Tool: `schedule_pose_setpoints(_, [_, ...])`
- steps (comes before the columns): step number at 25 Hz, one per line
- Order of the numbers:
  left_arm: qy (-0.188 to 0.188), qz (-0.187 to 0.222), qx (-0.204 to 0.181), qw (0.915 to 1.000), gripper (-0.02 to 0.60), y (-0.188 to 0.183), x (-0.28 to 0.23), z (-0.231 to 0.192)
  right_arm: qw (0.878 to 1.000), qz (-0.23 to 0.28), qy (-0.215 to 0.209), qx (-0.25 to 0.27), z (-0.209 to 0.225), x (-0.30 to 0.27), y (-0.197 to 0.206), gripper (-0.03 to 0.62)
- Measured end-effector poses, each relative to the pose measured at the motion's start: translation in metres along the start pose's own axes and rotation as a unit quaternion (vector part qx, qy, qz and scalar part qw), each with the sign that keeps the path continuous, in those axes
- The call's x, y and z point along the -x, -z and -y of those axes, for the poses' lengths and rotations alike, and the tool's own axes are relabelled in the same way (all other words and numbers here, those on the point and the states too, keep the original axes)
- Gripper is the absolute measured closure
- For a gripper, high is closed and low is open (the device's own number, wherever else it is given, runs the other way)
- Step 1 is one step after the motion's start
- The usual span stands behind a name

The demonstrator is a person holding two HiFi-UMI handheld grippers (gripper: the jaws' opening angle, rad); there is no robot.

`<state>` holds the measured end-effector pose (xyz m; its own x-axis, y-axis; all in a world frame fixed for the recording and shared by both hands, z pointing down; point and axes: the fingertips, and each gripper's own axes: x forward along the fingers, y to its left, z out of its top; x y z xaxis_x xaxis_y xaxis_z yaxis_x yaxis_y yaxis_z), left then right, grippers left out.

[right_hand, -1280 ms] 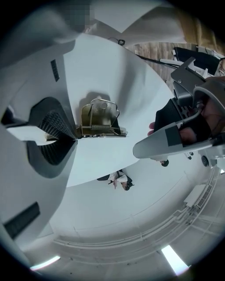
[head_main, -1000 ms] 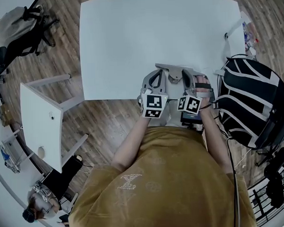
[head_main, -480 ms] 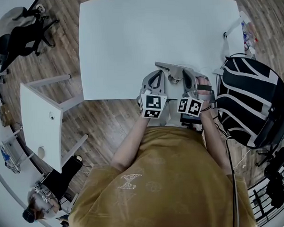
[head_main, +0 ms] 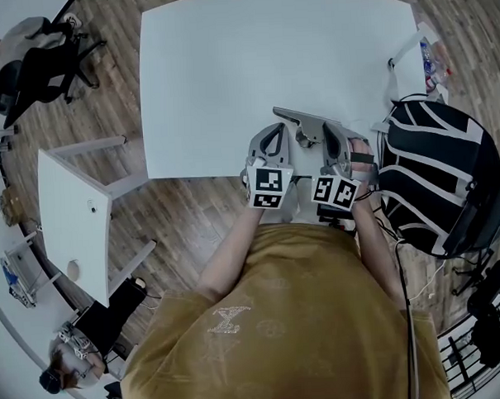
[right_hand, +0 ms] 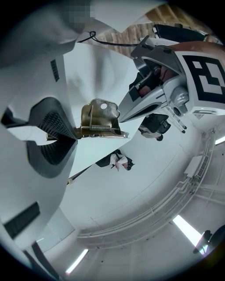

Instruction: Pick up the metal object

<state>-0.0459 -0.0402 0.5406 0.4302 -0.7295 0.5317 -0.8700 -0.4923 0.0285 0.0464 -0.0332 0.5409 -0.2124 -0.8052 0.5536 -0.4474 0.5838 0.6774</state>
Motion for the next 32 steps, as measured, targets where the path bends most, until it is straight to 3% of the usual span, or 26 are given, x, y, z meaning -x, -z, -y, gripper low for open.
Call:
schedule_pose_setpoints(15, [-0.027,0.066,-0.029,0.997,0.575,-0.062,0.028,0.002,0.996,0.046,0.058,-0.04,0.051,0.039,-0.03,0.585])
schedule_pose_setpoints(32, [-0.054,0.16,-0.037,0.9849,0.575,-0.144,0.057,0.002,0.982,0.107,0.1,-0.118,0.116,0.072,-0.067,0.585])
